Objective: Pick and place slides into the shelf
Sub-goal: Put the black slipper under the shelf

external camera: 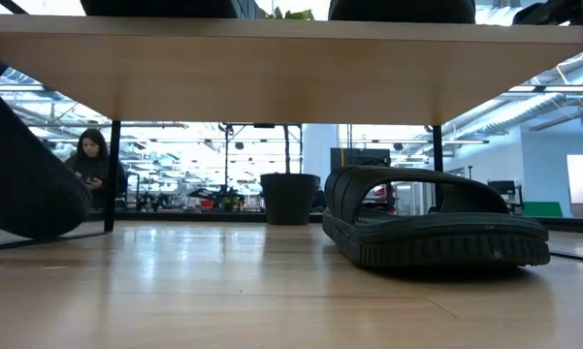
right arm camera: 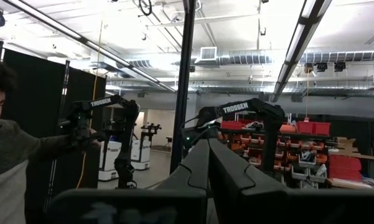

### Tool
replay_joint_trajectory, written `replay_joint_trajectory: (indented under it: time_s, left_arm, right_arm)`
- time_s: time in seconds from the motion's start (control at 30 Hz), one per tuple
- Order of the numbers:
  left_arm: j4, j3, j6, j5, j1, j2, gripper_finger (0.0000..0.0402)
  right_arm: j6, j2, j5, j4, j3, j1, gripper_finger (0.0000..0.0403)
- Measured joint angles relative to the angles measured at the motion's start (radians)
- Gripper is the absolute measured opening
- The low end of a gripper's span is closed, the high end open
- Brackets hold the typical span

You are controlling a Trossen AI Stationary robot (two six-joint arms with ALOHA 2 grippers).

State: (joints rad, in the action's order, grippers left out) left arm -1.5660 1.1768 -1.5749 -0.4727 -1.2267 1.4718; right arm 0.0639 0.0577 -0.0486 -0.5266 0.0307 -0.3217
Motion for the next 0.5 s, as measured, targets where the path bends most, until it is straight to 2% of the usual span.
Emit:
replay_joint_trajectory:
  time_s: [0.27, 0.5]
  left_arm:
    - [-0.005, -0.029, 0.052, 0.034, 0.085, 0.001, 0.0]
    - [-0.008, -0.011, 0.068, 0.152, 0.102, 0.001, 0.0]
  right_arm:
    - [0.0, 0.0, -0.002, 0.0, 0.0, 0.0, 0.0]
    - [-0.006, 0.0, -0.003, 0.0, 0.0, 0.0, 0.0]
